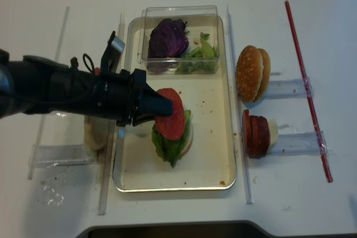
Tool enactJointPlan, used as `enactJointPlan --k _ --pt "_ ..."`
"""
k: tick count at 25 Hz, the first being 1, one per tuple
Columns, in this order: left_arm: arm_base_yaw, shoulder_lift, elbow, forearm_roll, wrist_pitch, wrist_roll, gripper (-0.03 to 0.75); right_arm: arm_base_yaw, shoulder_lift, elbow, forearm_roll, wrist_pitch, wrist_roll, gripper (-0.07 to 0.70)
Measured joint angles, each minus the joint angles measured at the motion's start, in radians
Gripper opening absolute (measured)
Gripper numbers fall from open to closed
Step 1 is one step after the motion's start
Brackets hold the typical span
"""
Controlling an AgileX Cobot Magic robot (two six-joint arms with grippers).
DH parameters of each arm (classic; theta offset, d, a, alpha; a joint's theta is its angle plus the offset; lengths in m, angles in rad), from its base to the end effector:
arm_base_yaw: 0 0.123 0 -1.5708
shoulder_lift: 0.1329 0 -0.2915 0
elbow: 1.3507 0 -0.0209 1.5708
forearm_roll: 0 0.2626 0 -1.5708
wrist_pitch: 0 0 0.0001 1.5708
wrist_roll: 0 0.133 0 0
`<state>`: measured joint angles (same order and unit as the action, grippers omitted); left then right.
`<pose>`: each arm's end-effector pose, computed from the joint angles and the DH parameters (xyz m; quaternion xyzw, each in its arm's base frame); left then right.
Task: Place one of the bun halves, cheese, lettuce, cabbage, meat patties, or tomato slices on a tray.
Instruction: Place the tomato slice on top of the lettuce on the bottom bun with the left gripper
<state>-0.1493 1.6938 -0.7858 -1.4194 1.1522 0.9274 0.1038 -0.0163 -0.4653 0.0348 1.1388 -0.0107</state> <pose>0.2703 -0.1622 0.1751 0.0562 0.8322 -0.5483 0.0610 0.0317 0.0075 0.2442 -0.0514 0.8758 0.0397 0.4784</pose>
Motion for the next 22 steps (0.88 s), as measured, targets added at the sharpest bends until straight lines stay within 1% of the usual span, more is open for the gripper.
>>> enactJointPlan --k 2,5,8,12,19,22 --pt "-0.009 0.0 0.0 0.0 -0.005 0.0 0.049 0.0 0.0 0.0 0.0 0.0 0.0 0.454" --pt "-0.036 0.001 0.0 0.0 -0.039 0.006 0.049 0.0 0.0 0.0 0.0 0.0 0.0 0.454" --pt "-0.04 0.002 0.0 0.0 -0.055 0.012 0.049 0.0 0.0 0.0 0.0 0.0 0.0 0.454" --pt "-0.04 0.002 0.0 0.0 -0.094 0.016 0.049 0.0 0.0 0.0 0.0 0.0 0.0 0.454" --pt "-0.04 0.014 0.0 -0.01 -0.092 0.025 0.049 0.0 0.0 0.0 0.0 0.0 0.002 0.454" --pt "-0.04 0.056 0.0 -0.029 -0.067 0.038 0.048 0.0 0.0 0.0 0.0 0.0 0.002 0.454"
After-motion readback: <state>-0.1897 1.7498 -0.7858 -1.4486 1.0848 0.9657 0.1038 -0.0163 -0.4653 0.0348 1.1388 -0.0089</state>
